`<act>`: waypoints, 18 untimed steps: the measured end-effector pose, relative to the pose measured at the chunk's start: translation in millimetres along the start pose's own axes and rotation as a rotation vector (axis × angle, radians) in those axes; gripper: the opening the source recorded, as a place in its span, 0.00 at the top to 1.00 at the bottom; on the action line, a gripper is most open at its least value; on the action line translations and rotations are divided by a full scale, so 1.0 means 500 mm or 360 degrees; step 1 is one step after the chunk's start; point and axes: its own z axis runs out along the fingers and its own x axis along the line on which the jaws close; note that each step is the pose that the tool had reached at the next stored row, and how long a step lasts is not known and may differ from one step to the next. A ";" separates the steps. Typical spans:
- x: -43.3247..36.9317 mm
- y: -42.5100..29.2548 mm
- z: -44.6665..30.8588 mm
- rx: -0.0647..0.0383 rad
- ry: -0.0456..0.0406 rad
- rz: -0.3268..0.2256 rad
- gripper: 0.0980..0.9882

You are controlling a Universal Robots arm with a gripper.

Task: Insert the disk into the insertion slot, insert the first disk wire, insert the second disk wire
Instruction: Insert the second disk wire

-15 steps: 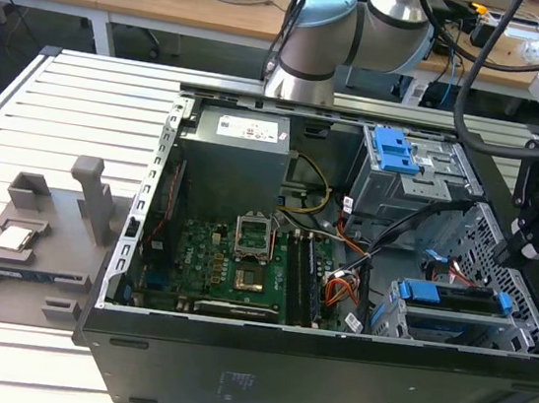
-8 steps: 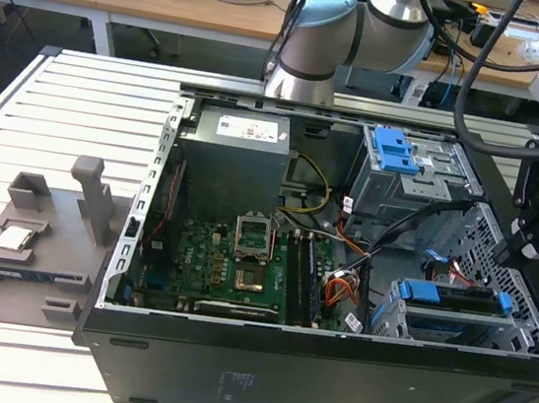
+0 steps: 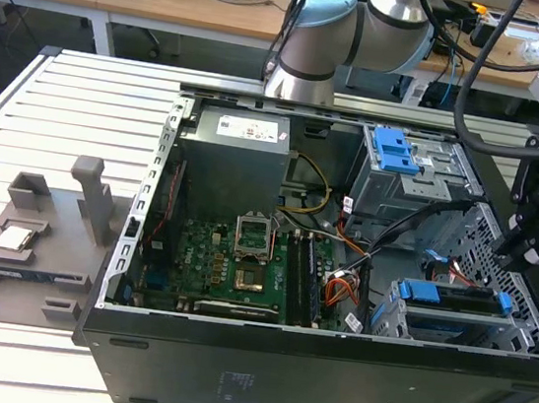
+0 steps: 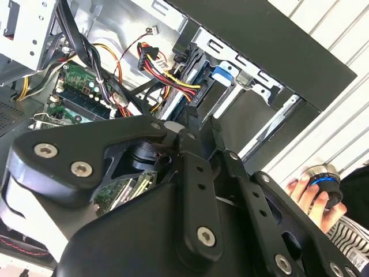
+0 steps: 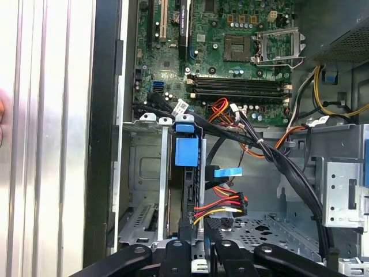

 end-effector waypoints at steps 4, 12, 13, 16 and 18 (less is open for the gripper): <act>0.000 0.016 0.001 0.0000 0.0000 0.0000 0.84; -0.001 0.041 0.003 0.0000 0.0000 0.0000 0.84; -0.001 0.044 0.003 0.0000 0.0000 0.0000 0.84; -0.002 0.054 0.005 0.0000 0.0000 0.0000 0.84; -0.002 0.057 0.005 0.0000 0.0000 0.0000 0.84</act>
